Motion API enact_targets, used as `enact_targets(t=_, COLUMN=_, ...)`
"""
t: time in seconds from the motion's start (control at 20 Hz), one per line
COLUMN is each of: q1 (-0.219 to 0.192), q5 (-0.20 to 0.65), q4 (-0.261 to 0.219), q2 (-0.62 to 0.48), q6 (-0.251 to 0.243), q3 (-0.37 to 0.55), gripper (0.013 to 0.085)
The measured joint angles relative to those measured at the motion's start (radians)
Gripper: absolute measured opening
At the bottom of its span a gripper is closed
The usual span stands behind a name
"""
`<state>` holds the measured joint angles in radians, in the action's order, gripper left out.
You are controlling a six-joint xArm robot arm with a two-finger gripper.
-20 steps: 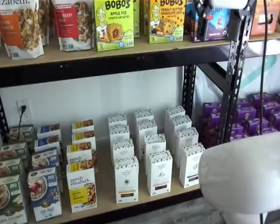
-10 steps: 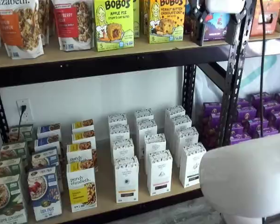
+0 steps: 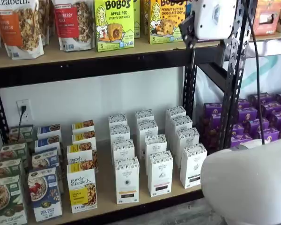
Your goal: Pick up the white box with a yellow strip in the middle, on the bottom shelf, the fourth box from the left
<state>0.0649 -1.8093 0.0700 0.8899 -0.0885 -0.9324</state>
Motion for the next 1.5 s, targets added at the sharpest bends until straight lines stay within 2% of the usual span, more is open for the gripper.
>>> enact_targets(t=0.25, q1=0.024, q5=0.056, q4=-0.038, q2=0.0, q6=-0.013, q3=0.078, gripper=0.085)
enact_targets(t=0.55, q1=0.02, q5=0.222, q4=-0.021, q2=0.046, q6=-0.008, q3=0.206, gripper=0.085)
enact_targets(t=0.7, q1=0.05, q5=0.283, q4=-0.037, q2=0.043, q6=-0.035, q3=0.246, gripper=0.085)
enact_targets(t=0.85, q1=0.098, q5=0.338, q4=-0.074, q2=0.025, q6=-0.084, q3=0.275, gripper=0.085)
enact_targets(t=0.95, q1=0.12, q5=0.377, q4=-0.082, q2=0.007, q6=-0.108, q3=0.29, gripper=0.085)
enact_targets(t=1.2, q1=0.154, q5=0.476, q4=-0.089, q2=-0.036, q6=-0.145, q3=0.327, gripper=0.085)
enact_targets(t=1.5, q1=0.167, q5=0.609, q4=-0.095, q2=-0.135, q6=-0.164, q3=0.36, gripper=0.085)
